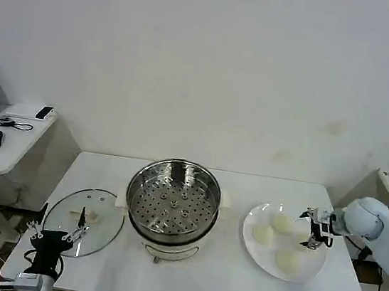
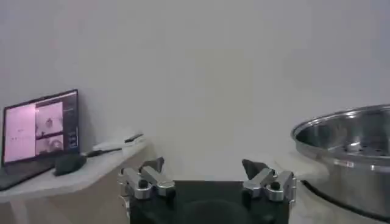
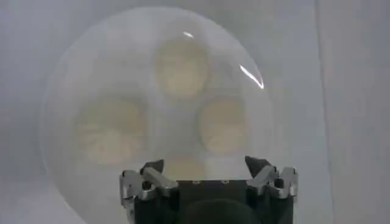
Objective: Take steamed baozi put them in steamer then cover it.
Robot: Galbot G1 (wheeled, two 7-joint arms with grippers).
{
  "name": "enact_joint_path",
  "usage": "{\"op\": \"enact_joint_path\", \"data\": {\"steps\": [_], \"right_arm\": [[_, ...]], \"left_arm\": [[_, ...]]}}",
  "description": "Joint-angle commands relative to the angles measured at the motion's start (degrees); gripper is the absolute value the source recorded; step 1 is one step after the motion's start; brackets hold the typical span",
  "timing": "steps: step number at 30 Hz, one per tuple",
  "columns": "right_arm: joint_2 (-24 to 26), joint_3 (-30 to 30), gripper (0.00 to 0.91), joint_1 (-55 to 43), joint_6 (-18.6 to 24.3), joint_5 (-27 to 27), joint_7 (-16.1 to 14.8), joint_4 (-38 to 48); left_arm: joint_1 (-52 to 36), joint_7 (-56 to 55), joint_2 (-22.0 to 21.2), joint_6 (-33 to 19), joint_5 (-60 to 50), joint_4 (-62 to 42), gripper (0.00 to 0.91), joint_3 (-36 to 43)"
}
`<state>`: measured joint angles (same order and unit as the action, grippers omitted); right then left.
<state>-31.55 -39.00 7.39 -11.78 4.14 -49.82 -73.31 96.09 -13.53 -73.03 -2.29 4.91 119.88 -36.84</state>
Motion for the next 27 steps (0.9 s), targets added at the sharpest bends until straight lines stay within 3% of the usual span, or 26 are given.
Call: {"op": "enact_joint_path", "data": {"steps": [1, 11, 23, 27], "right_arm": [[-6.5, -5.2, 0.907, -6.4, 0.3, -0.2, -0.5, 7.3], [-9.3, -7.1, 0.907, -6.3, 0.7, 1.7, -2.8, 10.5], [-12.0, -7.4, 0.907, -5.7, 0.3, 1.7, -2.4, 12.3], [-12.2, -7.9, 0.846, -5.7, 0.1, 1.8, -2.3, 12.4]], "left_arm": [[-0.1, -0.3, 0.0, -0.4, 0.1, 0.0, 0.907, -0.1], [-0.4, 0.1, 0.1, -0.5, 0.1, -0.8, 0.907, -1.0], [-0.6, 0.3, 0.2, -0.4, -0.1, -1.4, 0.907, -0.9], [-0.5, 0.4, 0.1, -0.4, -0.1, -1.3, 0.907, -1.0]]}}
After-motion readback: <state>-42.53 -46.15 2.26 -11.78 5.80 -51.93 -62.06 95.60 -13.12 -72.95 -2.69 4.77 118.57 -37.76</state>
